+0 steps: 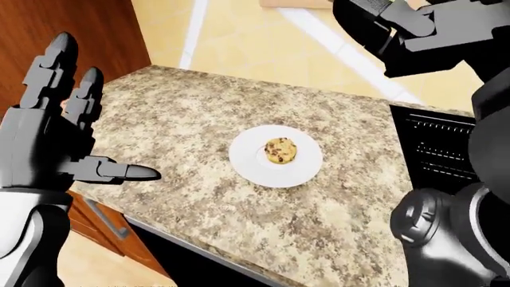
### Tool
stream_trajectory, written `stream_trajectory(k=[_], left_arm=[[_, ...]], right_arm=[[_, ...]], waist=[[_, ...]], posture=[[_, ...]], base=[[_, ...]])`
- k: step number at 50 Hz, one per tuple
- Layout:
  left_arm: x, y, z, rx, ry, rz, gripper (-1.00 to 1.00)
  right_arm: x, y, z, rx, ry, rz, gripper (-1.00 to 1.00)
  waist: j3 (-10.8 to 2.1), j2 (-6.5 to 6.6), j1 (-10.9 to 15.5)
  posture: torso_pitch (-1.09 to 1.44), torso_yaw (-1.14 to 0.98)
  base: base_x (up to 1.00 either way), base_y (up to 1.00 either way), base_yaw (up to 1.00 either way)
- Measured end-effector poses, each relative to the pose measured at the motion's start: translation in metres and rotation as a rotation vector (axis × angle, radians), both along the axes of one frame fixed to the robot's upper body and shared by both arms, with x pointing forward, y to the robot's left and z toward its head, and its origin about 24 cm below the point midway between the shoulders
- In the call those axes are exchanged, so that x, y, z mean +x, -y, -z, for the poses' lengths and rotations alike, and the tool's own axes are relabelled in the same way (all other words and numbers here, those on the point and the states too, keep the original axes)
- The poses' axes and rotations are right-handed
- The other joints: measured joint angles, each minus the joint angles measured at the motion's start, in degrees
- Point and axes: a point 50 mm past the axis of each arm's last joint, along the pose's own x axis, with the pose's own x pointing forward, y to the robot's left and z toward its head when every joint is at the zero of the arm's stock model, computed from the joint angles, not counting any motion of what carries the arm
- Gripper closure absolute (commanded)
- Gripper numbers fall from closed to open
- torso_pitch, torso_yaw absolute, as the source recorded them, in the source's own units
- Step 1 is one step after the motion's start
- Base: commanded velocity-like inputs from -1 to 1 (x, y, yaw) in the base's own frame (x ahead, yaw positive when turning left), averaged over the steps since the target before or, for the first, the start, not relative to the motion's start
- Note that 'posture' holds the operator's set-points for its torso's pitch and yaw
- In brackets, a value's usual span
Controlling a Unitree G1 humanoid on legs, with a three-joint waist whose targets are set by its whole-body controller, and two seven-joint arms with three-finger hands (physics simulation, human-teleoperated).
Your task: Place the pastries on the plates.
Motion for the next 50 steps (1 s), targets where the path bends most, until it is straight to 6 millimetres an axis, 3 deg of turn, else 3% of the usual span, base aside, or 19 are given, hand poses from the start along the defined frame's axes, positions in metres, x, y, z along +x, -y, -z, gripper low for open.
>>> stream_trajectory(k=[7,21,37,50], left_arm=[[0.0,-0.001,-0.001,0.001,0.002,-0.012,-1.0],[0.0,0.003,0.001,0.006,0.002,-0.004,-1.0],[0.001,0.005,0.001,0.006,0.0,0.006,-1.0],[0.002,0.004,-0.002,-0.015,0.006,0.008,-1.0]], right_arm=[[-0.005,0.0,0.005,-0.027,-0.025,0.007,1.0],[0.021,0.024,0.021,0.059,-0.045,0.033,1.0],[0.022,0.019,0.026,0.091,-0.015,0.032,1.0],[0.026,0.015,0.035,0.101,-0.016,0.028,1.0]], waist=[[0.57,-0.41,-1.8],[1.04,-1.57,-7.51],[1.05,-0.91,-14.65],[0.87,-0.18,-17.17]], posture=[[-0.2,0.01],[-0.2,0.0],[-0.2,0.0],[-0.2,0.0]], base=[[0.0,0.0,0.0],[0.0,0.0,0.0],[0.0,0.0,0.0],[0.0,0.0,0.0]])
